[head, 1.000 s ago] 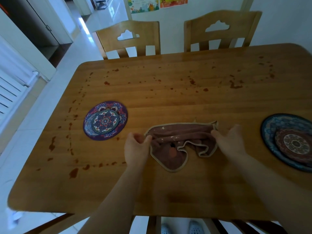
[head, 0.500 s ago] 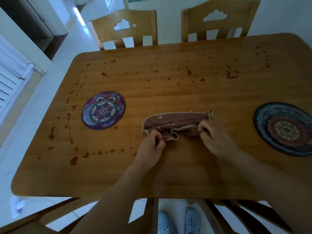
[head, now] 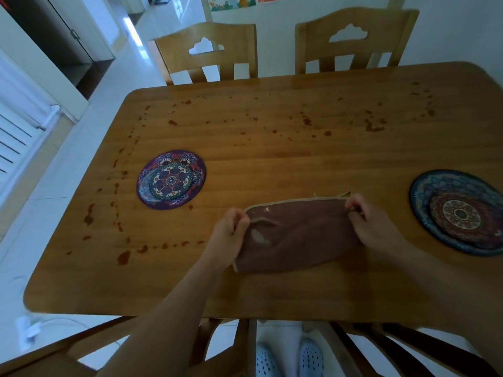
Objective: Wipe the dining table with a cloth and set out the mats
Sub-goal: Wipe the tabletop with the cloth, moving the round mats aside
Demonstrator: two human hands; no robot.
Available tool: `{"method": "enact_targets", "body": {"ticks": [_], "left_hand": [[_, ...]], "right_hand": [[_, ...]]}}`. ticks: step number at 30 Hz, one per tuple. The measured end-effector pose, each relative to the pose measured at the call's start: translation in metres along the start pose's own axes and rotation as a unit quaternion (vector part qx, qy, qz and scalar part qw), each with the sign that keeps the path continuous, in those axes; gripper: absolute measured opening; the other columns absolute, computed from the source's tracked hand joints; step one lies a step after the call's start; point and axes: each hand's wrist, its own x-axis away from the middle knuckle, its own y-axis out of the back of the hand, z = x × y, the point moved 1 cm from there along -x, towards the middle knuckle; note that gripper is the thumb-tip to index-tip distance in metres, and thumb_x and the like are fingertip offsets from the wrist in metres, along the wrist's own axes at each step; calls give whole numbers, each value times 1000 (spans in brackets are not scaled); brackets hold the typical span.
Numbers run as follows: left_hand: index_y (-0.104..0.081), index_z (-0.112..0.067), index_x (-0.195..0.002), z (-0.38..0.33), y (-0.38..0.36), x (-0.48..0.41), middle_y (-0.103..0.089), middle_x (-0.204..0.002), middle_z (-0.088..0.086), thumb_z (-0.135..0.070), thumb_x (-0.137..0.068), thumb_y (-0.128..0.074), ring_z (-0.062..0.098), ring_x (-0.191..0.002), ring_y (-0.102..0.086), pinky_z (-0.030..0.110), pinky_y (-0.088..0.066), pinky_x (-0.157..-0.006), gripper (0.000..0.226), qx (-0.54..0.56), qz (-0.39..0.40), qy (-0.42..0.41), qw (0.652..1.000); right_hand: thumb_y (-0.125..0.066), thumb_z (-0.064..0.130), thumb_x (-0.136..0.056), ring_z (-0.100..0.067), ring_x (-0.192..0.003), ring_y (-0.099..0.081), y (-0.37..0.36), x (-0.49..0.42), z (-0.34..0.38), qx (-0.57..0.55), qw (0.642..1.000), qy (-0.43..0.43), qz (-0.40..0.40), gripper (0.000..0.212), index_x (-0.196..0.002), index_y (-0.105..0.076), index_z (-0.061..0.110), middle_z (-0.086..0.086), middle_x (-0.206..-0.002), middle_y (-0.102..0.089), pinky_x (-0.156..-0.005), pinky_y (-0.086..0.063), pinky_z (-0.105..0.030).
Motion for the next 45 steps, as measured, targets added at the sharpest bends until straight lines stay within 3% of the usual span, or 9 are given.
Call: {"method": "enact_targets", "body": {"ticks": [4,9,15,20,23,28,35,40,45], "left_hand": [[-48,-19,-112,-9,-3,-26,-59,-103,-3,-28,-100,-50,18,-96,-57,31,-49,-79,14,-34,-99,26,994],[-42,-15,-135,4,-5,-30,-48,-131,2,-26,-98,-54,19,-121,-46,38,-42,-101,41,-83,-144,90,982],[-47,-16,-129,18,1,-21,-55,-120,-1,-25,-99,-50,18,-109,-56,39,-50,-95,31,7,-182,124,975],[-52,-19,-124,15,6,-22,-58,-109,-5,-24,-100,-47,15,-101,-58,37,-52,-89,25,45,-223,102,969],[-55,-17,-121,17,10,-25,-58,-104,-8,-23,-101,-46,10,-95,-56,24,-45,-77,23,44,-245,86,965],[-58,-18,-117,15,-4,-41,-63,-102,-6,-24,-100,-46,12,-97,-61,33,-54,-83,21,35,-199,71,977],[-50,-20,-132,4,-26,-81,-49,-132,-3,-29,-100,-48,17,-126,-43,34,-37,-106,34,-145,-126,-5,981],[-13,-14,-156,12,-28,-115,-4,-165,2,-49,-102,-32,18,-151,4,37,4,-121,67,-309,-77,38,947],[-7,-10,-156,26,-43,-116,-3,-165,6,-55,-100,-14,21,-151,4,40,3,-122,72,-398,-125,11,909]], "right_hand": [[-44,19,-101,-27,-86,-58,-2,-20,1,37,994,-53,-93,19,-118,-46,13,-11,-112,-57,-64,-45,-36],[-52,47,-95,-31,-91,-61,-14,-27,-8,172,967,-186,26,44,-106,-54,4,-14,-99,-60,-71,-49,-40],[-62,28,-89,-23,-79,-57,-40,-21,35,60,994,-69,-60,14,-86,-53,18,-2,-83,-59,-66,-37,-29],[-55,60,-87,-5,-65,-58,-85,-11,103,25,983,125,131,38,-74,-66,26,8,-70,-63,-55,-45,-27],[-46,49,-97,-13,-89,-54,-102,-20,110,113,977,179,8,37,-85,-67,21,4,-88,-61,-75,-44,-30],[-23,55,-96,-36,-148,-3,-169,-18,107,267,959,81,53,72,-151,-21,8,-19,-160,-13,-118,0,-55],[-14,62,-95,-33,-149,-4,-119,-49,36,316,946,45,-48,80,-153,-17,8,-17,-161,-11,-120,-2,-53],[-15,65,-92,-30,-149,-4,-46,-63,-31,318,941,-58,-101,82,-153,-18,10,-13,-162,-12,-121,-1,-48],[-18,64,-94,-34,-149,-1,-12,-103,-51,294,931,-165,-139,84,-153,-12,4,-18,-162,-7,-120,1,-50]]}}
